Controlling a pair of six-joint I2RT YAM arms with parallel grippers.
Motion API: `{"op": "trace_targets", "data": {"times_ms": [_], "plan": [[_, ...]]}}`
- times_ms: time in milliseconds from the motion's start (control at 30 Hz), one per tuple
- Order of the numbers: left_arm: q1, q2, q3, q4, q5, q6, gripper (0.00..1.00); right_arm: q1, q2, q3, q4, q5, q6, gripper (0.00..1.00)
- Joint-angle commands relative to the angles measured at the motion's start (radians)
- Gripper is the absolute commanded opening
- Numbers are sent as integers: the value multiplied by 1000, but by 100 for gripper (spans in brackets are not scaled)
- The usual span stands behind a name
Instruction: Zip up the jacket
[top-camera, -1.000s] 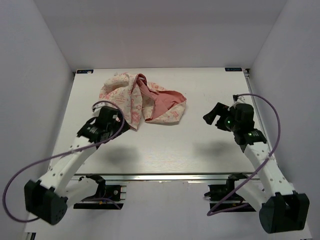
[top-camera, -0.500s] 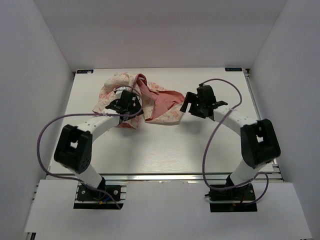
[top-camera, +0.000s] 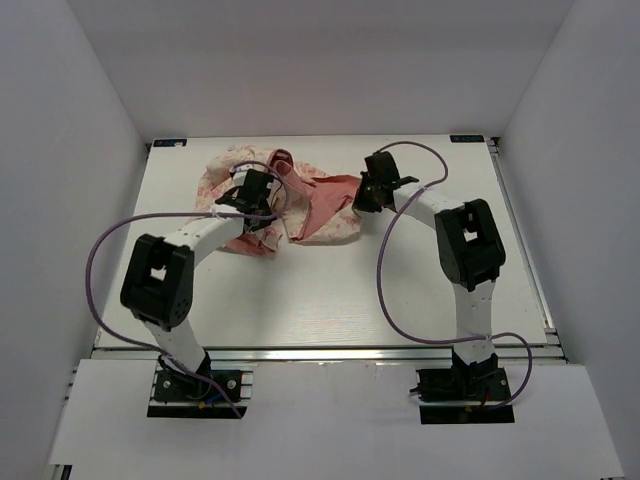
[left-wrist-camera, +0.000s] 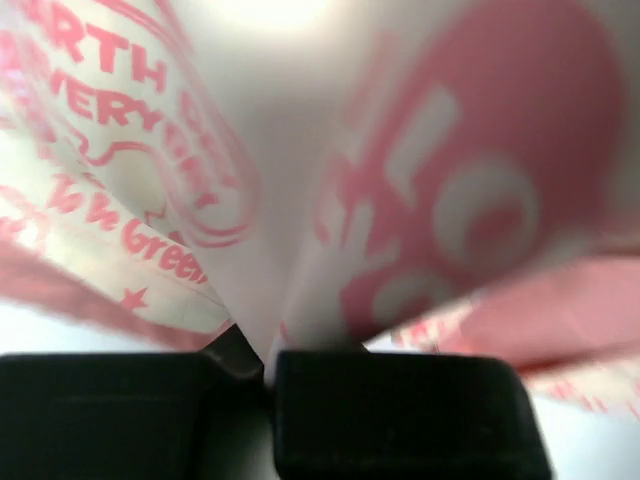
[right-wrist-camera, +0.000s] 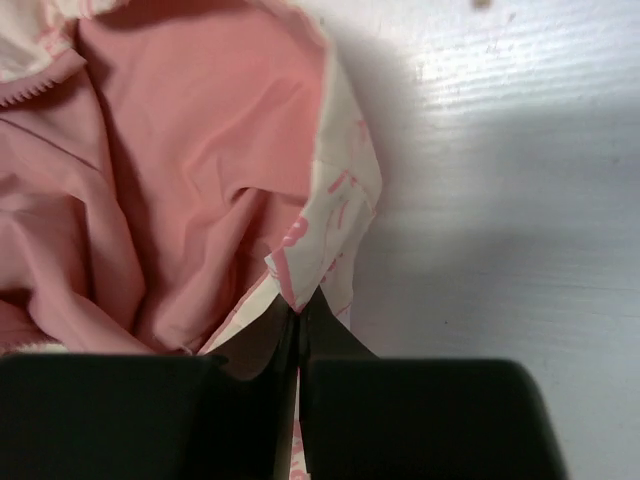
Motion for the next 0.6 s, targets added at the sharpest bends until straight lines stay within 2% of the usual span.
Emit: {"op": "trace_targets", "data": {"times_ms": [0,33,67,133,200,300,433,500,533,567], "plan": [[4,-227,12,-59,-40,19,0,-14,-63,112,-3,87,-65,0],[4,-269,17,-91,-16,20,0,-20,-95,140,-32,109,-92,0],[4,-356,27,-190,6,10,0,-29,-109,205,-52,138,-117,0],[3,-459,22,-269,79,2,0,-55,-147,278,-98,259,-193,0],[3,-644,-72,-315,203,-30,0,-97,-159,387,-164,361,-259,0],[3,-837,-214,-379,314,-79,0,-185,-156,506,-232,376,-290,0],[3,-893,-360,-530,486,-76,0,-273,-130,534,-218,307,-370,0],[0,-889,-472,-532,600,-55,0,-299,-98,516,-197,278,-392,0],[-5,-869,-507,-506,650,-34,3,-305,-84,502,-178,270,-419,0],[-13,-855,-538,-484,699,-21,14,-313,-72,485,-149,246,-436,0]]}}
